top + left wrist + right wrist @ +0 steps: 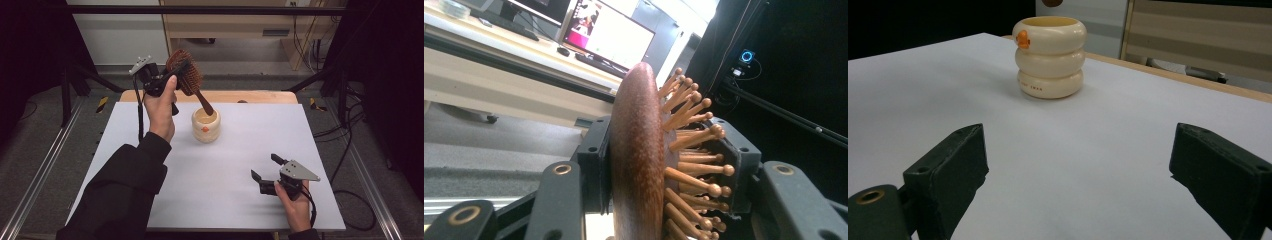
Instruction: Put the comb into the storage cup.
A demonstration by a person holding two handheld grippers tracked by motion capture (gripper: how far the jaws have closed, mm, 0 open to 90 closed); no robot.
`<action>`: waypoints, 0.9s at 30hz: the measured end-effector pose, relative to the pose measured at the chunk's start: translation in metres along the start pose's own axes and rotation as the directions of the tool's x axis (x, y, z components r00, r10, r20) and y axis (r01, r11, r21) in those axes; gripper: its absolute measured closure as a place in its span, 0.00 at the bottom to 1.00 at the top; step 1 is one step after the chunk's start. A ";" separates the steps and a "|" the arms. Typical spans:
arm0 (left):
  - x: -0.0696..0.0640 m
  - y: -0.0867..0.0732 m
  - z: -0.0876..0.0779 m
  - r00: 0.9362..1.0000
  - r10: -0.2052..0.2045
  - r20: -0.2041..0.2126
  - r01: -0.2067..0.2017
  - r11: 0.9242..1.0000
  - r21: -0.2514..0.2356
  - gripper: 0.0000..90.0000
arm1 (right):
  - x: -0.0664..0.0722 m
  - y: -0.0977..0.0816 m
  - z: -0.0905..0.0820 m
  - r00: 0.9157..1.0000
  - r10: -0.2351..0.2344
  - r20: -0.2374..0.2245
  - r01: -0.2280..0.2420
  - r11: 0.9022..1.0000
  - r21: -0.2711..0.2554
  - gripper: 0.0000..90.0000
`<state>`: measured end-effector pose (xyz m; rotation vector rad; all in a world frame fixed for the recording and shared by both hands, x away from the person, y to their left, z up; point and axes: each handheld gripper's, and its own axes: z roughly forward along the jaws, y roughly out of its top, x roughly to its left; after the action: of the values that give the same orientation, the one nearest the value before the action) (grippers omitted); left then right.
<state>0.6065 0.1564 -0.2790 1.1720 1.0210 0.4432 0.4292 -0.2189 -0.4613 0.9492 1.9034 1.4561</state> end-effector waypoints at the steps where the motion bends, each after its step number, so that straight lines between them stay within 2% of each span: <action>1: 0.000 0.000 0.001 1.000 0.006 -0.002 -0.006 1.000 0.003 0.55 | 0.000 0.000 0.000 1.000 -0.002 0.002 0.002 1.000 -0.001 0.10; 12: -0.001 -0.003 0.004 1.000 0.030 -0.008 -0.030 0.999 0.021 0.55 | -0.004 0.001 -0.003 1.000 -0.003 0.029 0.002 1.000 0.006 0.09; 19: 0.003 -0.006 0.005 0.999 0.028 -0.022 -0.027 0.999 0.027 0.55 | -0.002 0.001 -0.003 1.000 0.003 0.026 -0.003 1.000 0.001 0.08; 24: 0.004 -0.011 0.010 0.999 0.044 -0.027 -0.043 0.998 0.050 0.55 | -0.003 0.000 -0.002 1.000 0.009 0.017 -0.009 1.000 0.007 0.07; 27: 0.005 -0.015 0.012 0.999 0.039 -0.025 -0.038 0.998 0.057 0.55 | -0.003 0.000 -0.001 1.000 0.008 0.015 -0.008 1.000 0.006 0.07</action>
<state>0.6160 0.1483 -0.2941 1.2407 1.0409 0.4640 0.4294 -0.2219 -0.4612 0.9690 1.8966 1.4444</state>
